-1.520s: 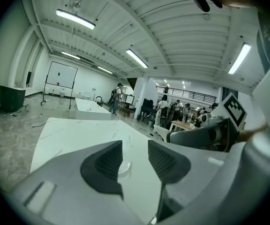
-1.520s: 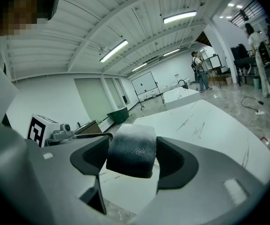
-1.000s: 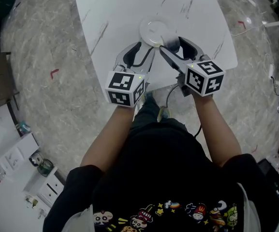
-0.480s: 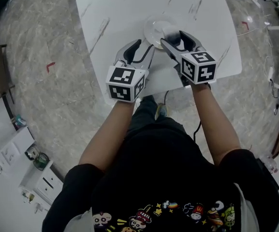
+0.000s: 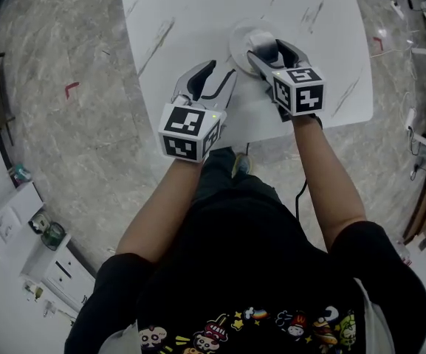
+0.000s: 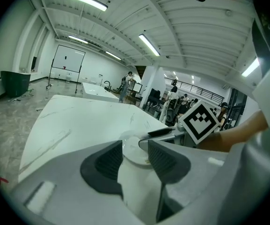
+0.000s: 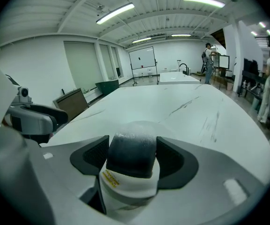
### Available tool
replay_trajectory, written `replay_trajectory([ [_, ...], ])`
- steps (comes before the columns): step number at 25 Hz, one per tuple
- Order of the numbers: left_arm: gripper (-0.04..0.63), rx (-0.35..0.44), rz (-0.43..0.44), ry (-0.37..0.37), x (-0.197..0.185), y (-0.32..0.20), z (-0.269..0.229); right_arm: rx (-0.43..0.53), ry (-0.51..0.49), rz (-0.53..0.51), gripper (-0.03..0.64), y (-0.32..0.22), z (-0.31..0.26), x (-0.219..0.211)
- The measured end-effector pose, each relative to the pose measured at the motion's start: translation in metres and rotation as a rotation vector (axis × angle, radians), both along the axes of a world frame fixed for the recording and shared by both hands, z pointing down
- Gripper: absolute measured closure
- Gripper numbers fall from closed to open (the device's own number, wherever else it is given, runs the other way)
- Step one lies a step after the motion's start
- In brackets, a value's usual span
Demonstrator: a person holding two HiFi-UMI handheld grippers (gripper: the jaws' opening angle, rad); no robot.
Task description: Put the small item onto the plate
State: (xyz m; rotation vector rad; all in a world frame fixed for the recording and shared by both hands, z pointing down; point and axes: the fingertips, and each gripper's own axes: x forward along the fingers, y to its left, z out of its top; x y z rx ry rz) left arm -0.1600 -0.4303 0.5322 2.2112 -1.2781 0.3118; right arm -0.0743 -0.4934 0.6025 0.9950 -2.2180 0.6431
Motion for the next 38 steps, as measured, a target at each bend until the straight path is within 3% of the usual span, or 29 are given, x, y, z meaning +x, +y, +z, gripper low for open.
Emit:
replay_trajectory([
  [12,0.331,-0.001,-0.043,0.029,-0.016,0.009,0.004,-0.023,0.120,-0.034,0.273,-0.006,0.021,-0.002],
  [38,0.331,-0.008,-0.067,0.060,-0.017,0.016,0.007,-0.086,0.149,-0.022,0.265,-0.009,0.030,-0.005],
])
